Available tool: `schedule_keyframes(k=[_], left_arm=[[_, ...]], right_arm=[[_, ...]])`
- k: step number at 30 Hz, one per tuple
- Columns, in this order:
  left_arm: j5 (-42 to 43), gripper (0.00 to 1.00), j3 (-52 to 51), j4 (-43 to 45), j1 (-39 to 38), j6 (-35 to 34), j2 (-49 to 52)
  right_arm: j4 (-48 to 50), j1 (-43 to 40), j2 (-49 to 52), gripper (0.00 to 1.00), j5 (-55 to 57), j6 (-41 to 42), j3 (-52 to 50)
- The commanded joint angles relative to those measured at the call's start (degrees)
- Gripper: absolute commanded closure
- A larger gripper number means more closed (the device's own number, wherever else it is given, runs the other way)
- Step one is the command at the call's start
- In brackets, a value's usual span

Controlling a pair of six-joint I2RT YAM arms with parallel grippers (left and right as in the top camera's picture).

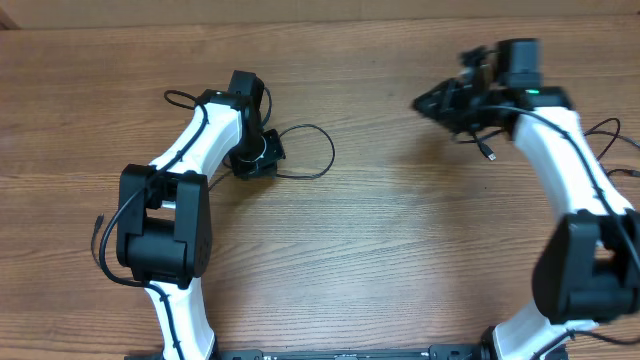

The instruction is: Untangle cables

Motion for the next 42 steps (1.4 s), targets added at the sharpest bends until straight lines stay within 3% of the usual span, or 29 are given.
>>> schedule_keyframes(k=[1,5,13,20,24,30,36,42], left_arm=[[-0.24,0.96,0.17,1.64,-0.37,-3.76,1.25],[-0.87,0.96,0.24,-0.35,-0.17,-1.20,1.57],[-7.80,0.95,5.14,-18.18,8.44,6.51,0.81],[-9.31,0.96,-0.61,-23.12,13.16,6.64,0.94],[-13.33,0.95,-7.76,-19.41,13.29,5.33,0.94],[-16.44,0.95,-12.00,-8.87,13.25,1.42,0.94],[-4.48,0.96,-12.07,4.92,12.22,1.01,0.94],[5.79,0.96,-12.07,13.09,7.61,-0.28,0.94]], right_arm=[[1.95,5.68,3.82,0.72,1.51,3.87,-0.04],[6.16,12.17,8.61,0.71,2.89,4.85,-0.04],[16.68,22.40,17.68,0.75,3.87,6.97,-0.04],[21.29,29.07,22.38,0.80,10.62,13.88,-0.04],[15.67,30.27,22.25,0.90,11.43,14.80,0.24],[2.58,28.92,21.99,0.94,4.76,18.75,1.07],[-7.23,29.79,21.99,0.90,3.82,18.78,1.07],[-11.65,31.50,21.99,0.89,3.76,18.80,1.07]])
